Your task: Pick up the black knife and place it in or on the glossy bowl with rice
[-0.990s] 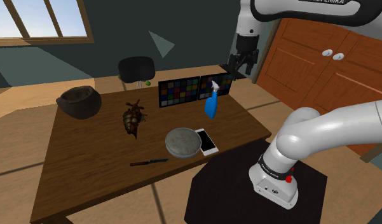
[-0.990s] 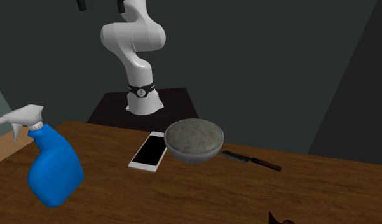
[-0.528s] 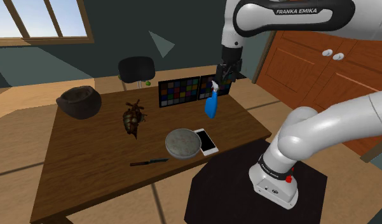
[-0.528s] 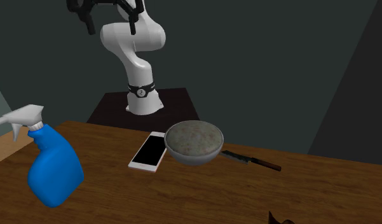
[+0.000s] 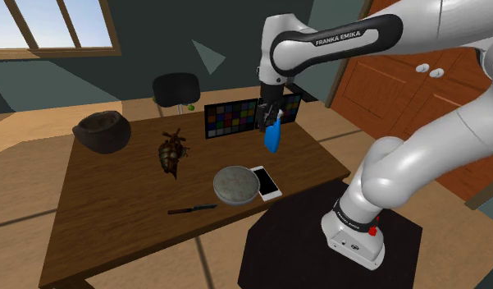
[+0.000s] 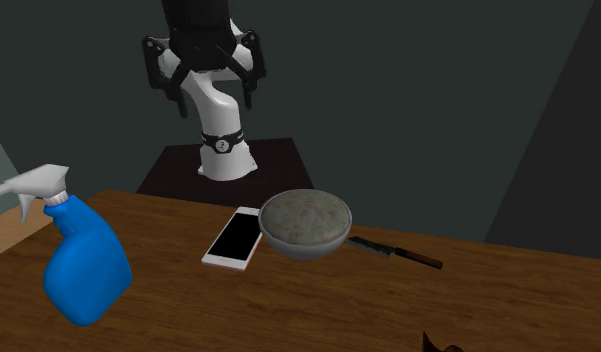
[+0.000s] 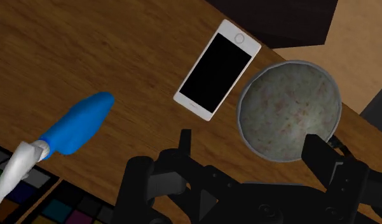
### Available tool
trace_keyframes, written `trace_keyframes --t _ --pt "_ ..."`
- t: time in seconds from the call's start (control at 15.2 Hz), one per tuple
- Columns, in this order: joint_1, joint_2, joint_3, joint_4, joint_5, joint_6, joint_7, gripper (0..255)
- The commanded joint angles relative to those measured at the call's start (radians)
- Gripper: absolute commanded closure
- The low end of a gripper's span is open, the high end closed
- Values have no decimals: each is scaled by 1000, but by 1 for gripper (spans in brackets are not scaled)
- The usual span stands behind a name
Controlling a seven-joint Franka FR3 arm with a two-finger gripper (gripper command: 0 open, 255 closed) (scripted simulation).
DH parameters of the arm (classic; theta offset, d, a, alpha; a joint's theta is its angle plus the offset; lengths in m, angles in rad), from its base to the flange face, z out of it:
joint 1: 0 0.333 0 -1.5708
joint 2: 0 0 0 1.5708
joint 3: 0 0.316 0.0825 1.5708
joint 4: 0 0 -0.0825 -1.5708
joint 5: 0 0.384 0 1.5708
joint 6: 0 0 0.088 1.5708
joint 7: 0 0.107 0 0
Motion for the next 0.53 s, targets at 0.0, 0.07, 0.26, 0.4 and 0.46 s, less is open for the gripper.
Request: trace_keyframes --t 0.0,0.07,0.26,0.4,0.46 --pt "25 57 5 5 17 57 -38 0" --pt "37 86 8 7 26 85 -57 0" --pt "72 174 18 18 55 166 -115 0" --pt "95 234 26 31 74 216 -154 0" --pt "106 264 32 38 84 240 -174 0"
